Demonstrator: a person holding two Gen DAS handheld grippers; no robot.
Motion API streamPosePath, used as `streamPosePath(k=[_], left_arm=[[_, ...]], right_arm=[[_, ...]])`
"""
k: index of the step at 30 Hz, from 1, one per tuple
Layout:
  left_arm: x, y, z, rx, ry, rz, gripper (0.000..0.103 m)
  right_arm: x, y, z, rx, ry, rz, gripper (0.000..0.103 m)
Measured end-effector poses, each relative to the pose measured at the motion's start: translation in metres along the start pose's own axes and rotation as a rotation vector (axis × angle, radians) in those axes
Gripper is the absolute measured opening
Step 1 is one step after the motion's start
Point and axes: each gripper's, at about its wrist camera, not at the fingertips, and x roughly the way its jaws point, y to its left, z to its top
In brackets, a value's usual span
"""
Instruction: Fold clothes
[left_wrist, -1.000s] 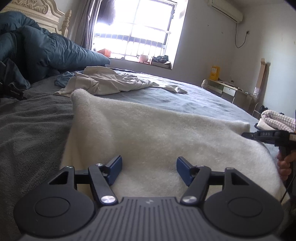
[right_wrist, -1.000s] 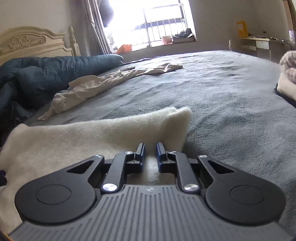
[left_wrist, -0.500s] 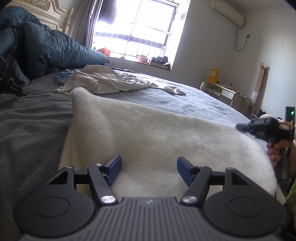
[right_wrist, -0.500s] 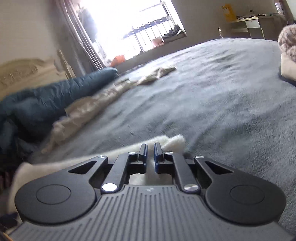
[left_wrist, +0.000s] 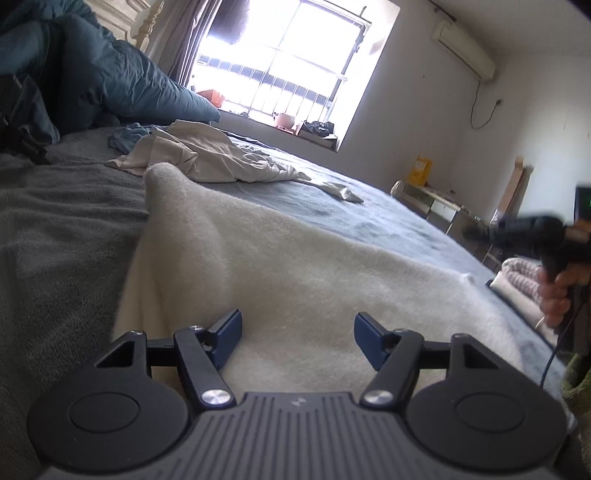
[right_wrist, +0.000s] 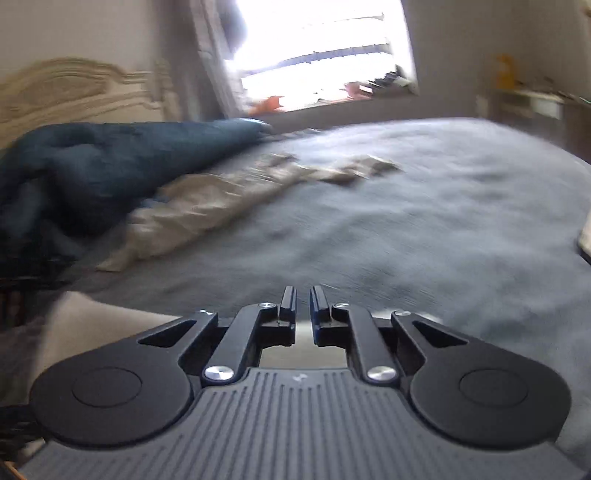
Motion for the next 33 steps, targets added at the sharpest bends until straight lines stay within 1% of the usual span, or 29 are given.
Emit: streamPosePath(k=[3, 6, 9, 11, 13, 14, 15, 16, 17, 18, 19, 22, 24, 26, 28, 29, 30, 33], left_arm=[[-0.004, 0.005, -0.004, -0.026, -0.024, -0.023, 0.069], [-0.008, 0.012, -0.01, -0.056, -0.053, -0.051, 0.069], [-0.011, 0.017, -0.015, -0.068, -0.077, -0.083, 0.069], [-0.014, 0.021, -0.018, -0.079, -0.085, -0.11, 0.069], [-0.016, 0.027, -0.021, -0.097, -0.09, -0.14, 0.069], [-0.016, 0.03, -0.022, -0.109, -0.093, -0.15, 0.069], [-0.017, 0.033, -0.023, -0.119, -0.096, -0.158, 0.068], [-0.017, 0.036, -0.024, -0.127, -0.1, -0.173, 0.068], [-0.017, 0.039, -0.025, -0.136, -0.105, -0.188, 0.068], [-0.017, 0.041, -0.025, -0.147, -0.108, -0.199, 0.068], [-0.017, 0.043, -0.025, -0.157, -0.11, -0.208, 0.068], [-0.017, 0.049, -0.026, -0.189, -0.116, -0.233, 0.068], [-0.018, 0.052, -0.025, -0.202, -0.115, -0.244, 0.068], [-0.018, 0.054, -0.026, -0.206, -0.115, -0.248, 0.066], [-0.02, 0.054, -0.027, -0.207, -0.12, -0.247, 0.066], [-0.02, 0.055, -0.027, -0.209, -0.121, -0.246, 0.066], [-0.02, 0.056, -0.026, -0.212, -0.122, -0.25, 0.066], [-0.022, 0.057, -0.028, -0.222, -0.122, -0.26, 0.066]], right_arm=[[0.013, 0.056, 0.013, -0.05, 0.03, 0.209, 0.008], [0.044, 0.114, 0.015, -0.106, 0.129, 0.381, 0.008], [0.086, 0.169, 0.005, -0.162, 0.231, 0.488, 0.008], [0.115, 0.196, -0.005, -0.175, 0.302, 0.522, 0.008], [0.144, 0.218, -0.021, -0.247, 0.366, 0.508, 0.008], [0.155, 0.226, -0.028, -0.275, 0.391, 0.499, 0.006], [0.162, 0.228, -0.036, -0.285, 0.401, 0.489, 0.003], [0.168, 0.23, -0.043, -0.295, 0.411, 0.479, 0.002], [0.171, 0.232, -0.046, -0.302, 0.421, 0.469, 0.002], [0.168, 0.234, -0.039, -0.306, 0.431, 0.459, 0.002], [0.164, 0.236, -0.032, -0.308, 0.431, 0.453, 0.002], [0.154, 0.242, -0.009, -0.304, 0.373, 0.456, 0.004], [0.162, 0.251, -0.001, -0.317, 0.346, 0.448, 0.005], [0.184, 0.258, -0.005, -0.325, 0.374, 0.44, 0.005], [0.209, 0.262, -0.02, -0.354, 0.409, 0.411, 0.005], [0.216, 0.261, -0.025, -0.338, 0.404, 0.417, 0.005], [0.22, 0.261, -0.028, -0.325, 0.398, 0.42, 0.005], [0.212, 0.264, -0.023, -0.325, 0.388, 0.407, 0.005]])
